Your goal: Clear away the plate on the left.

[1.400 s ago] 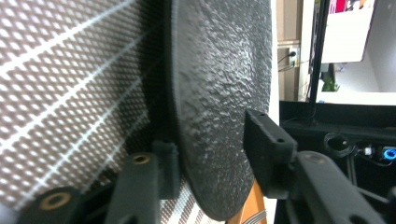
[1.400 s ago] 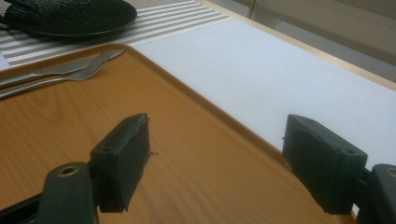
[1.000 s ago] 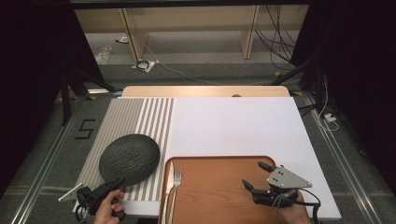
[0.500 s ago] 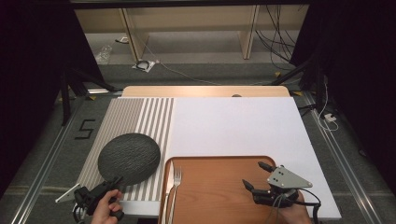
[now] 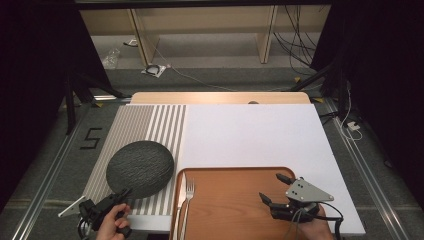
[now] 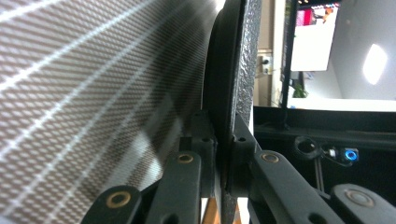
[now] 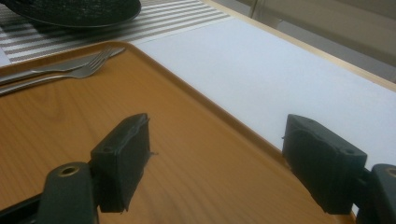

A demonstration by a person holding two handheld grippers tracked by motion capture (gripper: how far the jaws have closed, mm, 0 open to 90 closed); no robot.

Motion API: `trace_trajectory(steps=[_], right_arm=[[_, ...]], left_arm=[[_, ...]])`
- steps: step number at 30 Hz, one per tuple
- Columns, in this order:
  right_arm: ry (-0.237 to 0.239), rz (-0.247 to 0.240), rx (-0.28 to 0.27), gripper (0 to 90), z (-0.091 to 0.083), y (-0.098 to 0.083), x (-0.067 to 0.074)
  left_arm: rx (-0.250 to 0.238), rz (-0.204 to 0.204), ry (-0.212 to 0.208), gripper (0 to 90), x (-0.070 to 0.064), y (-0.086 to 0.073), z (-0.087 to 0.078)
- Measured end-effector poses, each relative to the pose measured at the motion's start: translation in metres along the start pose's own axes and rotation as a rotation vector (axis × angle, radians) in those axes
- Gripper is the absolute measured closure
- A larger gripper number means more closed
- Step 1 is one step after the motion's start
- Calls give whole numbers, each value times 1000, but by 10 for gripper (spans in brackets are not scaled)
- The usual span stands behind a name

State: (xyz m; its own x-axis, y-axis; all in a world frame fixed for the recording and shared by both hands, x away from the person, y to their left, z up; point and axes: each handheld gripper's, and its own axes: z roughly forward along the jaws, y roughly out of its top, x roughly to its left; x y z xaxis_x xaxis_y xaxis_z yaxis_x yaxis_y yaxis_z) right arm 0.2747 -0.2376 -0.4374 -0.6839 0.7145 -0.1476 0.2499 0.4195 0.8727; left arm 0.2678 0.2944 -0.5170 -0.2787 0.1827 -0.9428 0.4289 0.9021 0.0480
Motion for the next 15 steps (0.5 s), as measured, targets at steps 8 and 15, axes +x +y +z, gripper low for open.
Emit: trace_trajectory(steps=[8, 15], right_arm=[[0, 1, -1, 243, 0, 0, 0], [-4, -6, 6, 244, 1, 0, 0]], left_arm=[[70, 10, -27, 842, -3, -8, 3], [125, 33, -50, 841, -7, -15, 5]])
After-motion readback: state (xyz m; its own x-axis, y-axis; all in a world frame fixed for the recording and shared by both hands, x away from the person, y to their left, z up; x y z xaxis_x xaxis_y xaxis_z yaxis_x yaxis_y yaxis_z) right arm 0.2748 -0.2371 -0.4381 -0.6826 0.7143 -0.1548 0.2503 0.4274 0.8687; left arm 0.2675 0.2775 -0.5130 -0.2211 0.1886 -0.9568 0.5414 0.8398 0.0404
